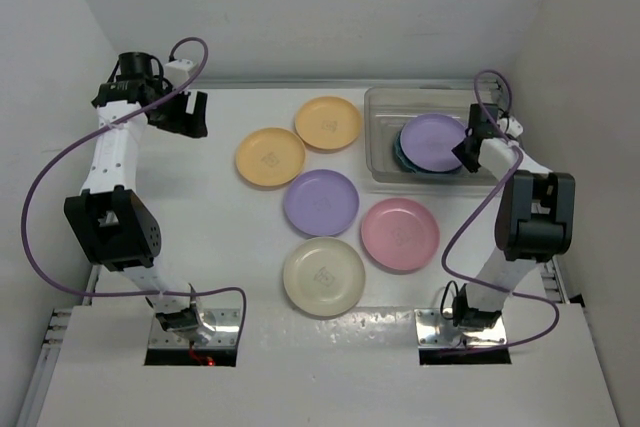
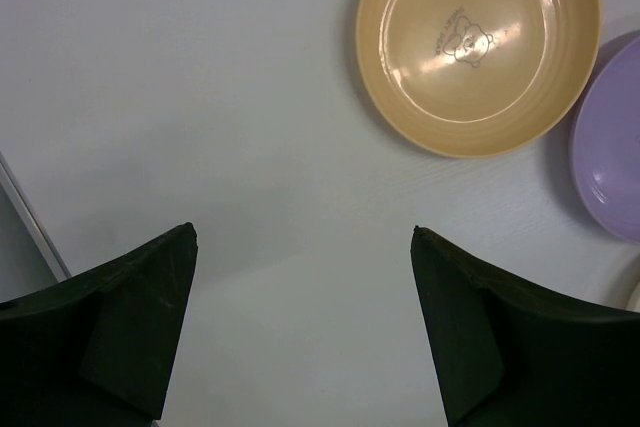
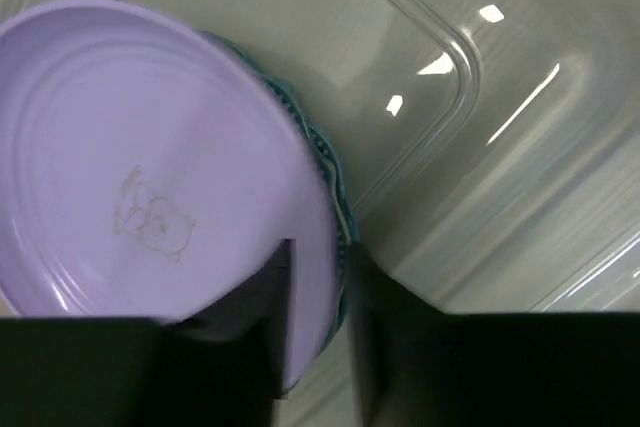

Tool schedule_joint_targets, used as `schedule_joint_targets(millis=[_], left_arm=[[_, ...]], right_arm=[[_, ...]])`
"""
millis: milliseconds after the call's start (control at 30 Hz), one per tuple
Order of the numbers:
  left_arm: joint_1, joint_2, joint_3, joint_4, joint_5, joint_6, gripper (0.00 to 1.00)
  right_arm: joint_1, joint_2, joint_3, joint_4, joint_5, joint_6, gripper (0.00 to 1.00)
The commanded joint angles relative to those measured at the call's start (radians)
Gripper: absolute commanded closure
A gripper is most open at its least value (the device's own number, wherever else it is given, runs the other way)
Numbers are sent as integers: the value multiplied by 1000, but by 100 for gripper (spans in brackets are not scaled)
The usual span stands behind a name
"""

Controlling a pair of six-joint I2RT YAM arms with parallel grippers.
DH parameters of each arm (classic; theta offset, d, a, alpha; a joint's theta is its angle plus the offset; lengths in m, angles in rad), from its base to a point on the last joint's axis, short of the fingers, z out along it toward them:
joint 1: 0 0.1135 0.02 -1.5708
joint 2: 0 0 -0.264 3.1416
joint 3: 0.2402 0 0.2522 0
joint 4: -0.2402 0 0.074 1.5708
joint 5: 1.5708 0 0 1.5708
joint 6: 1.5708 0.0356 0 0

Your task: Place the plates into the plastic bin on the countertop

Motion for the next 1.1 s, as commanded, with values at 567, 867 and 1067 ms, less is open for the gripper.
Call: schedule_joint_targets(millis=[567, 867, 1067], left_arm=[[12, -67, -9, -7, 42, 3, 11], [1, -107, -64, -7, 74, 12, 11], [-8, -128, -74, -7, 92, 12, 11]], right_arm=[[80, -550, -234, -136, -262, -442, 18], [175, -677, -593, -139, -271, -346, 24], [186, -613, -656, -87, -205, -282, 47]])
